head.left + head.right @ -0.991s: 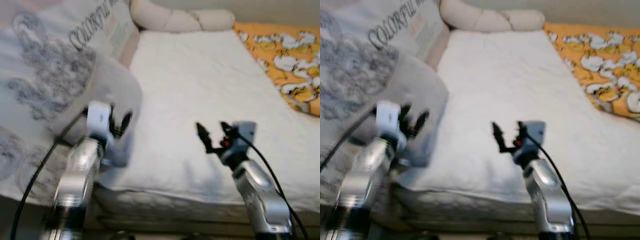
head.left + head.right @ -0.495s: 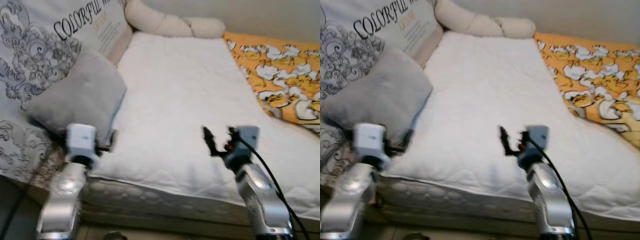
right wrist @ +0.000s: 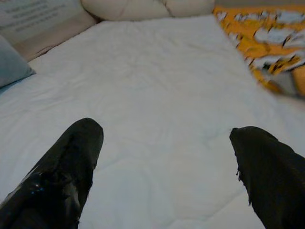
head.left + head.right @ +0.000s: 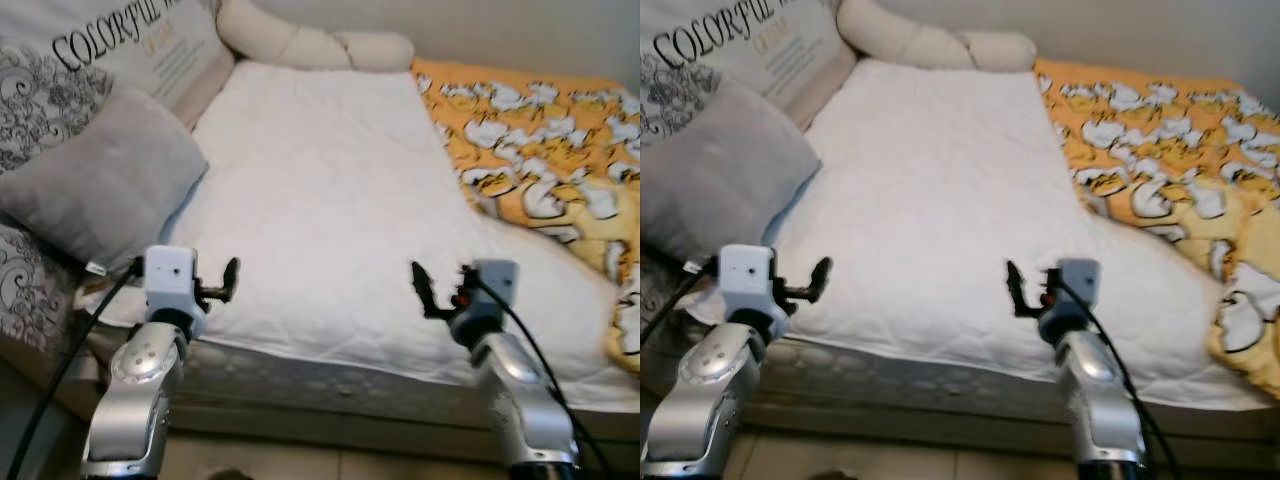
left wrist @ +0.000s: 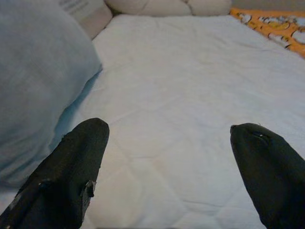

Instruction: Clean up the room

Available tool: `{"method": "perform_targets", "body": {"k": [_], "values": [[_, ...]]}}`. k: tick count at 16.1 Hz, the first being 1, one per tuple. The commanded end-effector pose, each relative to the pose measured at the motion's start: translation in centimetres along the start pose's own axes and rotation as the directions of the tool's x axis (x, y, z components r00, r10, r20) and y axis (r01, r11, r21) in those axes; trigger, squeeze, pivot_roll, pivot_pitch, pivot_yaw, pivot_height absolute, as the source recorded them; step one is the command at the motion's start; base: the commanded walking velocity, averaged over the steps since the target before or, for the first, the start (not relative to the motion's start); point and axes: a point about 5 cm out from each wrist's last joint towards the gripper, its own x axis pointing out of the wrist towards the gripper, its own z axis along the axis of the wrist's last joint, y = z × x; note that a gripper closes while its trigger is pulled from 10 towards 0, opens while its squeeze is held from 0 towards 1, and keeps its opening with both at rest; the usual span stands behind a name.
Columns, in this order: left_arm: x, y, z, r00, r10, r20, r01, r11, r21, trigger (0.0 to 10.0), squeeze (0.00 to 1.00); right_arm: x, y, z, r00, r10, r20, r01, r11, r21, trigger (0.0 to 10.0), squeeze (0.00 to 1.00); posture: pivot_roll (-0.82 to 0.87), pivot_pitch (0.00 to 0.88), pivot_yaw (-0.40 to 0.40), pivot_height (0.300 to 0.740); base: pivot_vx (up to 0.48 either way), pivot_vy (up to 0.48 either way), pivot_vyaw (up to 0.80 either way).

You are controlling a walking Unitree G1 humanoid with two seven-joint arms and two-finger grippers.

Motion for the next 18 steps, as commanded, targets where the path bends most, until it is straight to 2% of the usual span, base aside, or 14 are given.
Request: {"method": "perform_targets", "body": {"k": [1, 2, 6, 10, 18], "values": [[-0.06, 0.91, -0.12, 0.999, 0.032, -0.019, -0.032, 0.999, 0.005, 10.0, 0.95, 0.46, 0.95, 0.61, 0.999, 0.028, 0.025, -0.028, 1.0, -0.008, 10.0, 1.0, 0.01, 0.0, -0.03, 0.74, 0.0, -0.401, 0.73], [-0.04, 0.94, -0.14, 0.999, 0.034, -0.021, -0.034, 0.999, 0.006, 10.0, 0.95, 0.48, 0.96, 0.62, 0.999, 0.028, 0.026, -0.028, 1.0, -0.009, 10.0, 1.0, 0.01, 0.0, -0.03, 0.74, 0.0, -0.401, 0.73], [-0.01, 0.95, 0.0, 0.999, 0.034, -0.036, -0.034, 0.999, 0.0, 10.0, 0.96, 0.51, 0.29, 0.5, 1.0, -0.009, 0.027, 0.009, 1.0, -0.004, 10.0, 1.0, 0.01, 0.0, -0.032, 0.74, 0.0, -0.4, 0.0], [-0.01, 0.82, 0.07, 0.999, 0.031, -0.043, -0.031, 0.999, -0.011, 10.0, 1.0, 0.47, 0.59, 0.41, 1.0, 0.007, 0.024, -0.007, 1.0, -0.018, 10.0, 1.0, 0.0, 0.0, -0.03, 0.74, 0.0, -0.42, 0.0], [0.34, 0.93, 0.67, 0.997, 0.08, -0.008, -0.08, 0.996, -0.025, 10.0, 1.0, 0.6, 0.68, 0.4, 1.0, 0.01, 0.025, -0.009, 1.0, -0.015, 10.0, 1.0, 0.01, 0.0, -0.029, 0.74, 0.0, -0.455, 0.0]]}}
